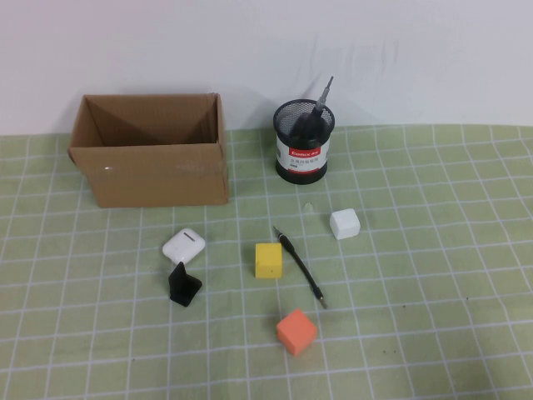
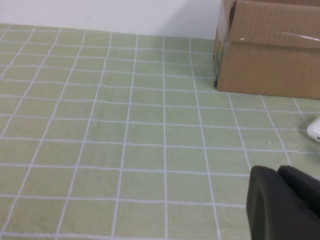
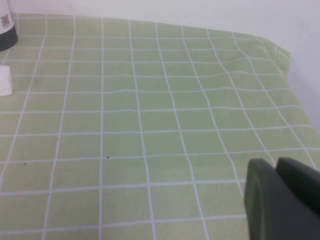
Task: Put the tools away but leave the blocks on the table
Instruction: Pick up the long Screwdriver from the table
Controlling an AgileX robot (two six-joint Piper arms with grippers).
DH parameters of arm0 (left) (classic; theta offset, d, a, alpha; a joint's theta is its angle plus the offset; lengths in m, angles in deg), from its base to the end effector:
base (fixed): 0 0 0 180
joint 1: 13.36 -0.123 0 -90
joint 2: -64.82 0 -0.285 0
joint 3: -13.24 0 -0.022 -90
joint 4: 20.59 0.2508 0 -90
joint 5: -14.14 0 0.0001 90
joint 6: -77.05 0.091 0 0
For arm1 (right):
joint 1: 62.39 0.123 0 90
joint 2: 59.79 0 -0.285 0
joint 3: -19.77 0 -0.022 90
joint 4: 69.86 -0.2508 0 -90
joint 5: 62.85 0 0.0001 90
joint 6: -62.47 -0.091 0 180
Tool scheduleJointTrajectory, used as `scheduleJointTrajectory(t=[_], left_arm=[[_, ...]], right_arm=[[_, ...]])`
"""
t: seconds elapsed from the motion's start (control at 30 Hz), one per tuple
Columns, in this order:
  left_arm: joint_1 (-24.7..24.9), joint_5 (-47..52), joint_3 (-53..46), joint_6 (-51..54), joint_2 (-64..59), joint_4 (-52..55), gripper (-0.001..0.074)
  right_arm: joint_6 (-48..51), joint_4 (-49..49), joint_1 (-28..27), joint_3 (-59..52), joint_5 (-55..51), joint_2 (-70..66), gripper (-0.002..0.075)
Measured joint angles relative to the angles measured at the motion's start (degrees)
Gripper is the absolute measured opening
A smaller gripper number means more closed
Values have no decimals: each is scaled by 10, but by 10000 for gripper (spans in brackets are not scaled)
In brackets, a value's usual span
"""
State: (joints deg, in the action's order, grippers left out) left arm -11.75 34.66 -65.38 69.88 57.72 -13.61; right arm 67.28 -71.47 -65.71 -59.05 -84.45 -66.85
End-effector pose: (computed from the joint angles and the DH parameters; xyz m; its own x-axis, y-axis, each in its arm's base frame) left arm 0.0531 0.0024 0.1736 -0.2771 -0.0032 -0.9608 -0.0159 0.9999 0.0013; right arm 0.0525 -0.0021 0.1706 -0.3020 -0.0404 -0.9524 0.0307 0.9982 -0.0520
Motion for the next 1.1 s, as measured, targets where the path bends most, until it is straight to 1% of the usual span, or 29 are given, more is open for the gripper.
scheduleJointTrajectory(t=[0.4, 0.53, 0.7, 0.83, 0.9, 0.97, 1.1], left_arm=[[0, 1, 0, 0, 0, 1, -3], [0, 1, 0, 0, 0, 1, -3], [0, 1, 0, 0, 0, 1, -3], [0, 1, 0, 0, 0, 1, -3], [0, 1, 0, 0, 0, 1, -3], [0, 1, 0, 0, 0, 1, -3], [0, 2, 0, 0, 0, 1, -3]], right_arm=[[0, -4, 0, 0, 8, 0, -9], [-1, -79, 0, -1, 52, 0, -9], [-5, -244, 0, -1, 128, 0, -9], [-1, -306, 0, -1, 168, 0, -9], [-1, -328, 0, 4, 150, 0, -9], [-1, -337, 0, 28, 108, -11, -8], [0, -316, 0, 128, 2, -120, -8]])
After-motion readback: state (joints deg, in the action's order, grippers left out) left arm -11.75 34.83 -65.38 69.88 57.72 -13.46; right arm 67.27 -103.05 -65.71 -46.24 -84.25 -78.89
